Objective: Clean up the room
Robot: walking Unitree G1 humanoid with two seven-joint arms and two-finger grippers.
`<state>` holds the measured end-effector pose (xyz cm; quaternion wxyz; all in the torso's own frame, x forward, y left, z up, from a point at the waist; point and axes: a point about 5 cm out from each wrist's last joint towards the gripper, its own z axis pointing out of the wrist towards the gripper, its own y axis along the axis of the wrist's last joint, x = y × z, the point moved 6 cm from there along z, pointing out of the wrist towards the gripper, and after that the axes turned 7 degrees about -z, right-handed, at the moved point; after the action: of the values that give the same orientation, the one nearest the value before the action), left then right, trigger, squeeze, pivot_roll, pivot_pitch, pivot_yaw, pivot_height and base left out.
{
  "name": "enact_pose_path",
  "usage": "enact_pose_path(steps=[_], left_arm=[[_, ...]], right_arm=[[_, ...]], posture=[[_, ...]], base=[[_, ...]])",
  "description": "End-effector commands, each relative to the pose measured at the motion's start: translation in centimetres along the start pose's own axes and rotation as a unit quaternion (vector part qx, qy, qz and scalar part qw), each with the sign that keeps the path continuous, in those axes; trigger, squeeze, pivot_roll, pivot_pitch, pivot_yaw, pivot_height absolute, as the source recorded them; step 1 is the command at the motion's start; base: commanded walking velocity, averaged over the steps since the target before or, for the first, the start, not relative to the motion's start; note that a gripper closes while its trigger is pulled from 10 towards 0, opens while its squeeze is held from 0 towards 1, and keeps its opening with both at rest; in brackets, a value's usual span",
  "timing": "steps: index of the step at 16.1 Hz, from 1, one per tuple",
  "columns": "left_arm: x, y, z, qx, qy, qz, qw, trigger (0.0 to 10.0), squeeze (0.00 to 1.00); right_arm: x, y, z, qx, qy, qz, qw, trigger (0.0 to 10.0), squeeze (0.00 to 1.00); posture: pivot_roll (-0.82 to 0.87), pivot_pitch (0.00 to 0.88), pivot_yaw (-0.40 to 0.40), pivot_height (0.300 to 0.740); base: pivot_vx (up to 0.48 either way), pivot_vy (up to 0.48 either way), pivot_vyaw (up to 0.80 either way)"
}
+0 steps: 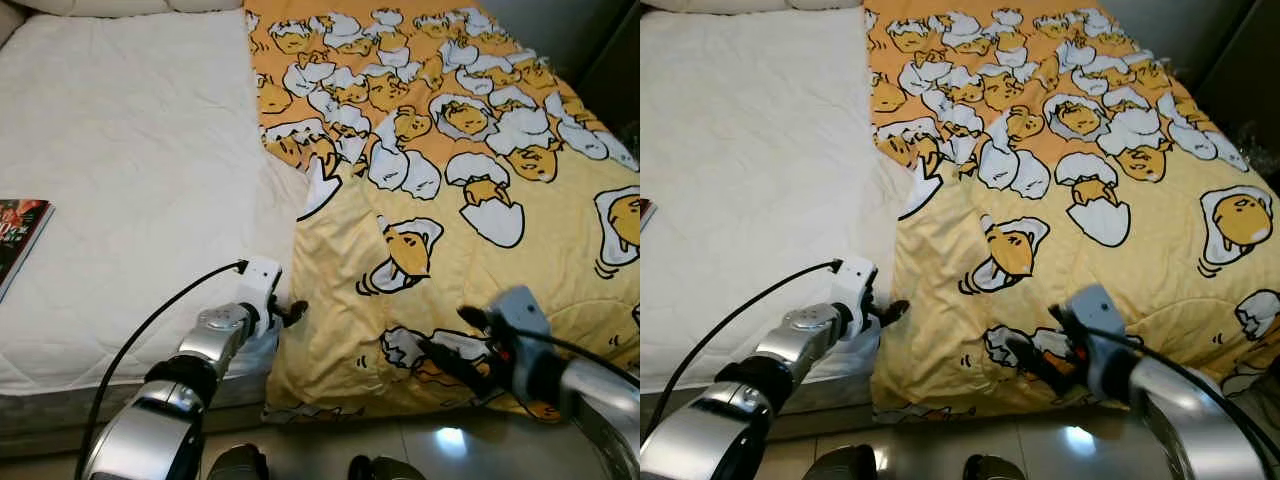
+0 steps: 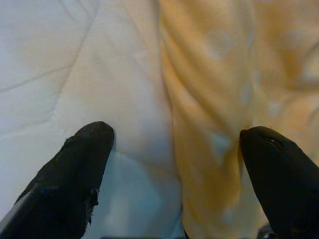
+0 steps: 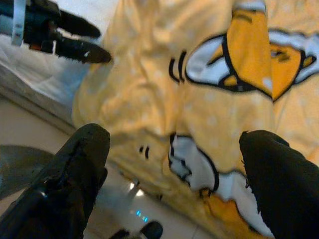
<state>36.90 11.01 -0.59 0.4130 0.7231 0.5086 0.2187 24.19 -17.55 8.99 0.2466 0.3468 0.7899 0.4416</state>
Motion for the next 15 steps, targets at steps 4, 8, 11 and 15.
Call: enact_pose_path(steps=[4, 8, 11, 15], left_arm=[[1.1, -2.2, -0.1, 0.039, 0.056, 0.049, 0.996, 10.0, 0.00], [0.4, -3.6, 0.0, 0.052, 0.042, 0.047, 0.997, 2.5, 0.00], [0.2, -3.8, 0.0, 0.050, 0.047, 0.040, 0.997, 0.0, 0.00], [0.3, -4.1, -0.1, 0.051, 0.049, 0.045, 0.996, 0.0, 0.00]], right_arm=[[1.7, 0.0, -1.6, 0.005, 0.008, 0.010, 1.000, 10.0, 0.00], [2.7, 0.0, -1.9, 0.007, 0.009, 0.019, 1.000, 10.0, 0.00], [3.0, -0.2, -2.0, 0.010, 0.014, 0.019, 1.000, 10.0, 0.00], [2.9, 0.3, -1.2, 0.001, 0.017, 0.008, 1.000, 10.0, 0.00]], posture=[[-0.24, 0.224, -0.014, 0.740], [-0.23, 0.217, -0.004, 0.740], [-0.22, 0.201, -0.026, 0.740], [-0.20, 0.191, -0.031, 0.740]], base=[[0.000, 0.000, 0.00], [0.000, 0.000, 0.00], [0.000, 0.000, 0.00], [0.000, 0.000, 0.00]])
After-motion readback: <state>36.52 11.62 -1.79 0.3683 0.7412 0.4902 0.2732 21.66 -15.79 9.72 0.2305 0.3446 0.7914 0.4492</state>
